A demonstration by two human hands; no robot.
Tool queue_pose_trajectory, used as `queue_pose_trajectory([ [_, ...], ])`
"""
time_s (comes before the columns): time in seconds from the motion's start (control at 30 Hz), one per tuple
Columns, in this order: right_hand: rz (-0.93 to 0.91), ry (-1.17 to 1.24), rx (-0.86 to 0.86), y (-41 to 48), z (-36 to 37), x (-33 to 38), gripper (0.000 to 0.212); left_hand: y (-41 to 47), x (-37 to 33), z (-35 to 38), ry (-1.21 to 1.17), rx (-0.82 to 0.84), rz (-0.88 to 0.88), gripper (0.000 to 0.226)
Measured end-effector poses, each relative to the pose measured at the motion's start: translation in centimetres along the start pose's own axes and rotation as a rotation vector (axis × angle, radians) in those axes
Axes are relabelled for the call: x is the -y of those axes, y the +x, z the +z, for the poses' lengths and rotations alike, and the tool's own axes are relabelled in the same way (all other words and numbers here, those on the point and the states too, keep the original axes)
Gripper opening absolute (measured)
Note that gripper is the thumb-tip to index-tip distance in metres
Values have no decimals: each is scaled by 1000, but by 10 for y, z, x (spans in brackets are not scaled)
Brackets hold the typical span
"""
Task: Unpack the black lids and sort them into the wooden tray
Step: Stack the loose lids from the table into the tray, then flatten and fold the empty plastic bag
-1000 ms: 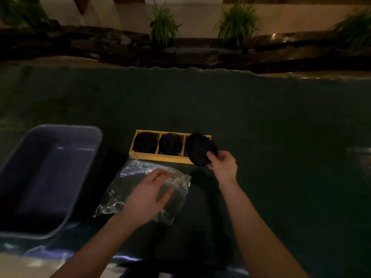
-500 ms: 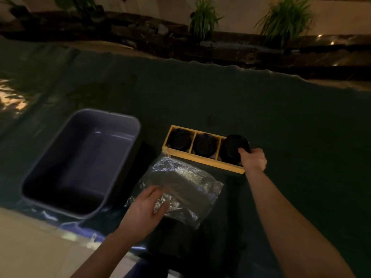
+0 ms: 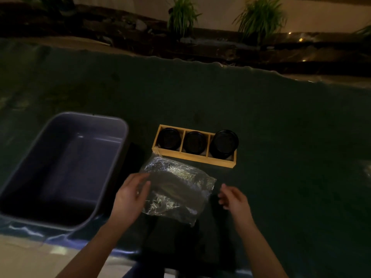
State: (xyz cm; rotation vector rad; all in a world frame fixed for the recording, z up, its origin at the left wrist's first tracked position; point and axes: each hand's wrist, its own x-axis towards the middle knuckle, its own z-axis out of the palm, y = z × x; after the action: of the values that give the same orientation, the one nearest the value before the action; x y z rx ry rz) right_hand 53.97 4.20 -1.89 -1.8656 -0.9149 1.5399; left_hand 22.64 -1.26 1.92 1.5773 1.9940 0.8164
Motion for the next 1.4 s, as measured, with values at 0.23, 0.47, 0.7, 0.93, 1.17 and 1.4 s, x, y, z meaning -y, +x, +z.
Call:
queue_pose_trajectory([
  [0.23, -104, 72, 300, -76, 30, -23, 38, 76, 18, 10, 68, 236, -357, 62],
  [0.47, -257, -83, 207, -86, 42, -26, 15, 81, 22, 28, 157, 326, -381, 33],
  [0.7, -356, 92, 125, -104, 19, 2, 19, 70, -8, 3, -561, 138, -477, 52],
  [0.93, -495, 130, 80, -125, 1, 37, 14, 78, -52, -35, -915, 107, -506, 43],
  [1.17, -645, 142, 30, -131, -20, 57, 12, 93, -91, -74, -1053, -6, -366, 24],
  [1.4, -608, 135, 87, -133, -38, 77, 17, 95, -132, -101, -933, -140, -116, 13],
])
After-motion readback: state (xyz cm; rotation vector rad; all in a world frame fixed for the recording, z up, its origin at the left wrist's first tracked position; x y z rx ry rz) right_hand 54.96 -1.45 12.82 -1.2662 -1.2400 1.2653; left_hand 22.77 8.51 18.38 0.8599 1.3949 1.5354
